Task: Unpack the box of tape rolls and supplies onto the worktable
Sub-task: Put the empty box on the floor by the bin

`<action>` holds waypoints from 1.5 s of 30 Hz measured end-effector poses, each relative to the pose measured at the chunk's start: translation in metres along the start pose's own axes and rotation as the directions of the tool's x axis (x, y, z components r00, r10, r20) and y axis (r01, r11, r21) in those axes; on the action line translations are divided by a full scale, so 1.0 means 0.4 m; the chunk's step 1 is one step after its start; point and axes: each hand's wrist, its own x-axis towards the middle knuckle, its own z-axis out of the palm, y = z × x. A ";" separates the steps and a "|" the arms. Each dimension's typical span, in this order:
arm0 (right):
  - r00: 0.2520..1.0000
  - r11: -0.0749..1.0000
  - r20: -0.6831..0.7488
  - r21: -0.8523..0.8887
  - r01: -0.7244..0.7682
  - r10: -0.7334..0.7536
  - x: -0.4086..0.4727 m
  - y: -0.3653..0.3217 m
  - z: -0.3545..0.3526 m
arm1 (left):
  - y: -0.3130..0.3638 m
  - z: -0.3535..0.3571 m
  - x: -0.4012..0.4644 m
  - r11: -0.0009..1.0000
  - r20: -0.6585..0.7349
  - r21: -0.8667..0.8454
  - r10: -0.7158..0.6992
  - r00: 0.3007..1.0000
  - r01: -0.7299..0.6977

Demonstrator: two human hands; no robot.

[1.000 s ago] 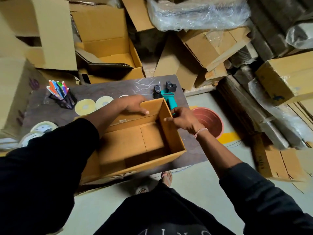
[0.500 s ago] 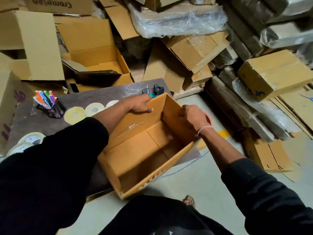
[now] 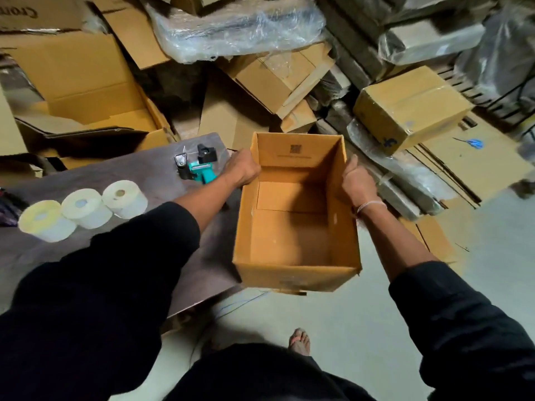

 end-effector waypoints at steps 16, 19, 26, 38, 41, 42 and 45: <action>0.998 1.000 0.066 0.018 -0.026 0.025 0.147 0.358 0.009 | 0.189 0.312 0.036 0.951 0.085 -0.286 -0.097 0.992 0.117; 0.995 0.996 0.072 0.051 -0.068 0.064 0.163 0.432 0.030 | 0.187 0.399 0.059 0.964 0.163 -0.239 -0.078 0.984 0.116; 0.969 0.979 0.184 0.089 -0.183 0.164 0.163 0.538 0.053 | 0.245 0.479 0.006 0.979 0.302 -0.184 -0.026 0.953 0.085; 0.780 0.658 0.522 0.458 -0.598 0.345 0.136 0.730 0.236 | 0.202 0.755 0.083 0.992 0.314 -0.091 0.111 0.943 -0.086; 0.696 0.574 0.589 0.426 -0.699 0.410 0.156 0.785 0.334 | 0.147 0.892 0.114 0.993 0.327 0.005 0.107 0.939 -0.115; 0.672 0.555 0.609 0.413 -0.722 0.422 0.167 0.808 0.371 | 0.148 0.917 0.105 0.996 0.333 0.007 0.077 0.940 -0.084; 0.597 0.527 0.678 0.348 -0.775 0.430 0.201 0.885 0.498 | 0.185 0.963 0.057 0.997 0.338 -0.069 0.056 0.939 -0.034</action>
